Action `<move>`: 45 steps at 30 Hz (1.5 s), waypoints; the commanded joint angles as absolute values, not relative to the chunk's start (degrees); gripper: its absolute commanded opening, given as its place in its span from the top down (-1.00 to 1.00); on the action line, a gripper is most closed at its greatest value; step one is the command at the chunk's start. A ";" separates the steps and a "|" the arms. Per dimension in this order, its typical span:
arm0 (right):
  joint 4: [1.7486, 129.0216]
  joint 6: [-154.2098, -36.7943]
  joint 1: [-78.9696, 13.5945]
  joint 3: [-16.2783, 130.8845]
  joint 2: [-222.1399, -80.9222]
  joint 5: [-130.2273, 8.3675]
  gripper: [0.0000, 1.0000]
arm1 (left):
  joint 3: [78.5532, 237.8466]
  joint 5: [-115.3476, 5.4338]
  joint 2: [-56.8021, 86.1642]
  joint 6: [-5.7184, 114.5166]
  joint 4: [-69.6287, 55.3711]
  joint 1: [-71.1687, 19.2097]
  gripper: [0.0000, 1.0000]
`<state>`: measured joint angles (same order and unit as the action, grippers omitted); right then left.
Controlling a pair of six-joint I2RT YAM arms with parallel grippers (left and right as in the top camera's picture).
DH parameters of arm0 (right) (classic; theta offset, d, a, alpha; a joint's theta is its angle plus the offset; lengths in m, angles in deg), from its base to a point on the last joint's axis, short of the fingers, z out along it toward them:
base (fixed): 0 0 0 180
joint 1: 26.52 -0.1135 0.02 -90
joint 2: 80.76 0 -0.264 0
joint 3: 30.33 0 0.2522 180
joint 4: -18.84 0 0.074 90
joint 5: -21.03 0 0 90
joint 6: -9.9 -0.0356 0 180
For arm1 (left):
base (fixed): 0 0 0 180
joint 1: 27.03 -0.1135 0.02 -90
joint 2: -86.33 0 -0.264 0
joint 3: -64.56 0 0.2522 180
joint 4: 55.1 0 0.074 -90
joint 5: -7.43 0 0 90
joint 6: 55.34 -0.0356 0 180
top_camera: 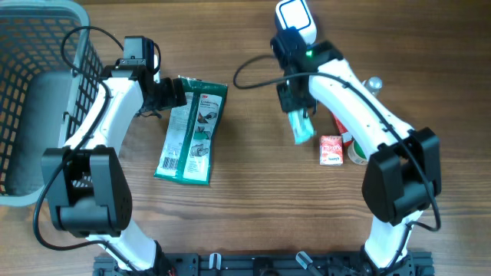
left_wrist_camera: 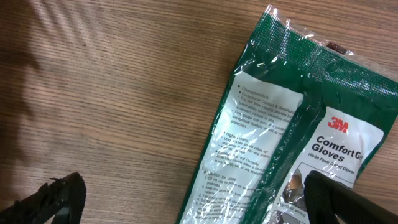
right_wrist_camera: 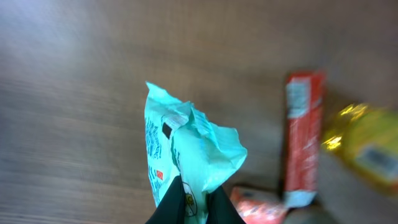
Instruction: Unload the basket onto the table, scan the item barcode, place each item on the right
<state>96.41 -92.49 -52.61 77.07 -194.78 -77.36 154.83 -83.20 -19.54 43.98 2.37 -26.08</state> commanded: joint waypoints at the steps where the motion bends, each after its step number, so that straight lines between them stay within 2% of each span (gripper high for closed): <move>1: 95.25 -97.62 -52.70 70.89 -195.37 -75.04 0.89 | 155.38 -83.72 -19.06 44.51 2.43 -26.41 -1.00; 2: 94.36 -99.06 -52.70 69.27 -195.41 -75.65 0.89 | 155.38 -83.72 -19.06 44.51 2.41 -26.41 -1.00; 3: 93.66 -100.29 -52.70 68.16 -195.41 -76.57 0.80 | 155.38 -83.72 -19.06 44.51 2.41 -26.41 -1.00; 4: 93.18 -101.53 -52.70 67.39 -195.41 -78.32 0.45 | 155.38 -83.72 -19.06 44.51 2.41 -26.41 -1.00; 5: 92.85 -102.12 -52.70 67.15 -195.41 -79.54 0.24 | 155.38 -83.72 -19.06 44.51 2.43 -26.41 -1.00; 6: 92.56 -103.26 -52.70 67.13 -195.41 -80.46 -0.08 | 155.38 -83.72 -19.06 44.51 2.43 -26.41 -1.00; 7: 92.08 -104.09 -52.70 67.13 -195.41 -80.57 -0.51 | 155.38 -83.72 -19.06 44.51 2.41 -26.41 -1.00; 9: 91.06 -106.12 -52.70 67.22 -195.39 -80.61 -0.99 | 155.38 -83.72 -19.06 44.51 2.41 -26.41 -1.00; 14: 96.06 -107.11 -52.87 73.44 -191.34 -76.20 -0.99 | 155.38 -83.72 -19.06 44.51 2.41 -26.41 -1.00; 17: 93.05 -107.15 -53.00 73.58 -187.32 -60.33 -0.99 | 155.38 -83.72 -19.06 44.51 2.41 -26.45 -1.00; 21: 87.58 -107.39 -54.47 70.47 -187.43 -51.65 -0.99 | 155.38 -83.72 -19.06 44.51 2.41 -26.45 -1.00; 34: 66.45 -115.20 -63.98 55.30 -187.54 -55.17 -0.99 | 155.38 -83.72 -19.06 44.51 2.41 -26.45 -1.00; 45: 64.11 -114.78 -63.95 53.05 -187.58 -59.15 -0.99 | 155.38 -83.72 -19.06 44.51 2.41 -26.45 -1.00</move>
<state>64.59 -114.36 -63.84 53.29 -188.00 -57.68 154.83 -83.20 -19.54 43.98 2.39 -26.08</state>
